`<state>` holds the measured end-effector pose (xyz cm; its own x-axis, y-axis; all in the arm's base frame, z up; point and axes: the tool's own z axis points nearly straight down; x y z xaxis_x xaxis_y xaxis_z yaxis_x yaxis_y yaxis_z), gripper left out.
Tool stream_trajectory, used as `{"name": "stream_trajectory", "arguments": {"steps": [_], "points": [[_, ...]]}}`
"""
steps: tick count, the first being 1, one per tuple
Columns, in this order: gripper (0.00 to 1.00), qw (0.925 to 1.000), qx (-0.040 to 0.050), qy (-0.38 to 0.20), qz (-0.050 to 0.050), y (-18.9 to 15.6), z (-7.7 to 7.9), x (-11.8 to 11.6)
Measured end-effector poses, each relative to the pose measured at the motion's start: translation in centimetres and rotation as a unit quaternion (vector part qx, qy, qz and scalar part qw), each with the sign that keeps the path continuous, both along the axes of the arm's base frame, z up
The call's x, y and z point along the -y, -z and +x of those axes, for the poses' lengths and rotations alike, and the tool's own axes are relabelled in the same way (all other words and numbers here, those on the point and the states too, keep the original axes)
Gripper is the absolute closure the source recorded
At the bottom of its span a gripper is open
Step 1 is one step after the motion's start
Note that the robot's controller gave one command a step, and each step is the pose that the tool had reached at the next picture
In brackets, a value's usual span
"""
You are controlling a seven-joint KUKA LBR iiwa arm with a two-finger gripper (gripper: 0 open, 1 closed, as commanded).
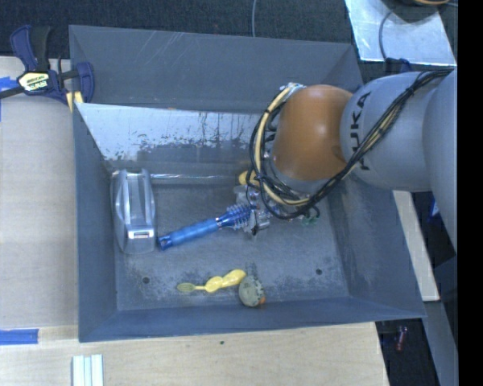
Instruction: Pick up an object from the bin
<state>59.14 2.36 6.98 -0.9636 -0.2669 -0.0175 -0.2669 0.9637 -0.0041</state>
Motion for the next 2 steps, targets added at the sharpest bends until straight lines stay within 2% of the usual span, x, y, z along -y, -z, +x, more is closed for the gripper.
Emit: {"name": "stream_trajectory", "arguments": {"steps": [2], "points": [[1.0,1.0,0.0008,0.0,0.0,-0.24,0.0,0.02]]}}
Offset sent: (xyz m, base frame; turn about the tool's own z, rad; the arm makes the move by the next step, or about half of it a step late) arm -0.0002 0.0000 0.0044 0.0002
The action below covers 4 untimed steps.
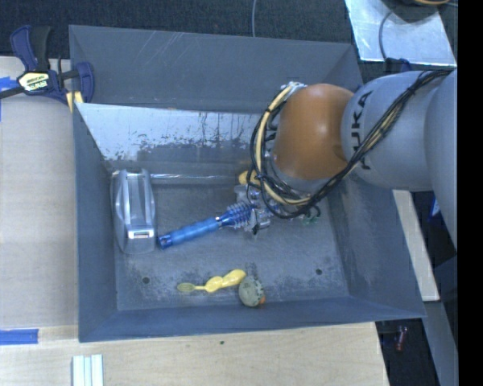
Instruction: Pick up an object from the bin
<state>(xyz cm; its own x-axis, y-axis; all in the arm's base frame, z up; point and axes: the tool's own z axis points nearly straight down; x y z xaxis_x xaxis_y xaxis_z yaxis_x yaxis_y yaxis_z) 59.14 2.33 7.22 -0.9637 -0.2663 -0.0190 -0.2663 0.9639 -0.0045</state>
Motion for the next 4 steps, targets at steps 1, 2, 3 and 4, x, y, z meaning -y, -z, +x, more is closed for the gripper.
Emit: {"name": "stream_trajectory", "arguments": {"steps": [1,2,3,4], "points": [[1.0,1.0,0.0,0.0,0.0,-1.5,0.0,0.0],[1.0,1.0,-0.0014,0.001,0.0,-5.8,-0.1,0.0],[1.0,1.0,0.0015,0.001,0.0,-8.2,0.0,0.0],[1.0,1.0,0.0018,0.001,0.0,-8.7,0.0,0.0]]}}
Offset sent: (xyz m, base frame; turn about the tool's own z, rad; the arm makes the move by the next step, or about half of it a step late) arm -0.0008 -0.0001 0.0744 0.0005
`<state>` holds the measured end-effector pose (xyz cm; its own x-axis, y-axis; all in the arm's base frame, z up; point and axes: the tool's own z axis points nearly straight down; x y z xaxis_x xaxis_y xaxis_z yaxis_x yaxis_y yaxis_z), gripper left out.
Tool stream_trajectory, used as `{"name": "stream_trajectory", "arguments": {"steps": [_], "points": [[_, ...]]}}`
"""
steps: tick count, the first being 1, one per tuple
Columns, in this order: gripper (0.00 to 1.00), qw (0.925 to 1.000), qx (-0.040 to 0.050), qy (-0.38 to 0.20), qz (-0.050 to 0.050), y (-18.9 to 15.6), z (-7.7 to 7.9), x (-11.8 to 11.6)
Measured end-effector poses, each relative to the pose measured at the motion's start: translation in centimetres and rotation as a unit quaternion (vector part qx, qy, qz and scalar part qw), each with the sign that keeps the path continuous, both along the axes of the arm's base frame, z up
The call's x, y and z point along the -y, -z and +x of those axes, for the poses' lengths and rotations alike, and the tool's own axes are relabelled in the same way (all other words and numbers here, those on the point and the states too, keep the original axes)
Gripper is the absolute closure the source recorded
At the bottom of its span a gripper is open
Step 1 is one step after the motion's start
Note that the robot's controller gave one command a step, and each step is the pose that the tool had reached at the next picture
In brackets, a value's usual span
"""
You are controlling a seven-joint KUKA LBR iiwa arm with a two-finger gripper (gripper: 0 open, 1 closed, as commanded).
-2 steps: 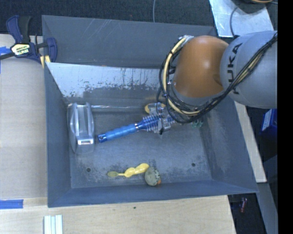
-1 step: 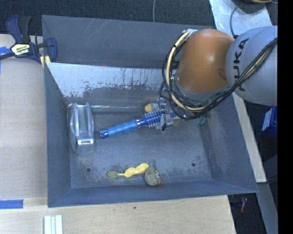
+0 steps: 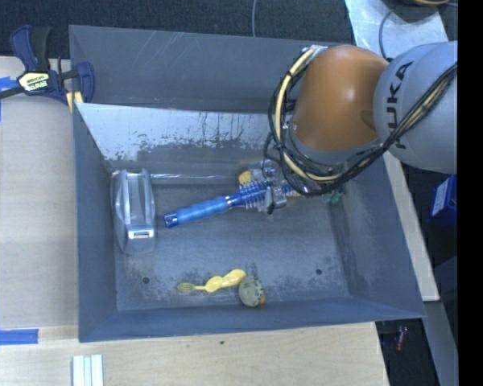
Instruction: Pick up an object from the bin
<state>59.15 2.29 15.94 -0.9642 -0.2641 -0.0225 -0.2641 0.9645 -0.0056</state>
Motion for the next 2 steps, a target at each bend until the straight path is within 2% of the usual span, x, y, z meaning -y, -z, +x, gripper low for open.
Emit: {"name": "stream_trajectory", "arguments": {"steps": [2], "points": [[1.0,1.0,0.0012,0.001,0.0,-1.71,0.02,0.03]]}}
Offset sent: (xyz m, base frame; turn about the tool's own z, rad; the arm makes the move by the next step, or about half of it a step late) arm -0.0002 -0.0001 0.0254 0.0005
